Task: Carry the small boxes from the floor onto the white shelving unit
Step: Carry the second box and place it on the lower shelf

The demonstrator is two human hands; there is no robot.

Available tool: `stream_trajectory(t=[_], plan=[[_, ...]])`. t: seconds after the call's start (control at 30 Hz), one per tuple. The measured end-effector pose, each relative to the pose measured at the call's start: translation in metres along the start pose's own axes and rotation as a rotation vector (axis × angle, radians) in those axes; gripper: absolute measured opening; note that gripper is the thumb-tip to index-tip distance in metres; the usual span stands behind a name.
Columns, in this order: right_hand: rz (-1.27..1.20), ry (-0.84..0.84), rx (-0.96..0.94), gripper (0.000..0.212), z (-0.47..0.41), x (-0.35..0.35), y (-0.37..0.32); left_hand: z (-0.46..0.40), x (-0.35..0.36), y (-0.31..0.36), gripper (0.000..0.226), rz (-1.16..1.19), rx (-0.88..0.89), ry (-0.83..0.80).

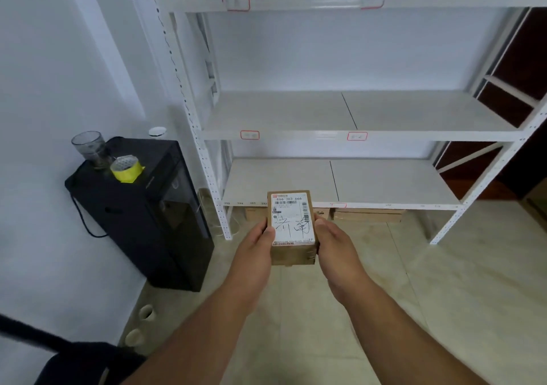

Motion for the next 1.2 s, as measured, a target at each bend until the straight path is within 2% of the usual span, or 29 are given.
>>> stream_trajectory(t=[0.3, 0.7, 1.03, 1.2], plan=[[0.03, -0.023, -0.002, 0.049, -0.126, 0.046, -0.038, -0.128, -0.021, 0.043, 0.045, -0.018, -0.022, 0.023], [0.043, -0.061, -0.033, 0.049, -0.324, 0.055, -0.086, -0.314, -0.002, 0.099, 0.041, -0.071, -0.008, 0.133], [0.102, -0.101, -0.028, 0.048, -0.438, 0.085, -0.114, -0.421, -0.009, 0.137, 0.032, -0.062, -0.028, 0.147], [0.136, -0.094, -0.006, 0.048, -0.497, 0.117, -0.13, -0.489, -0.031, 0.146, 0.04, -0.034, -0.05, 0.147]])
Point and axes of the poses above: each hand's wrist, its own z-axis away from the middle knuckle, its own x-axis out of the palm, y = z × x, the point moved 8 cm from there along -z, towards the middle knuckle, and after that the axes turned 8 degrees about z, right-handed, at the moved point
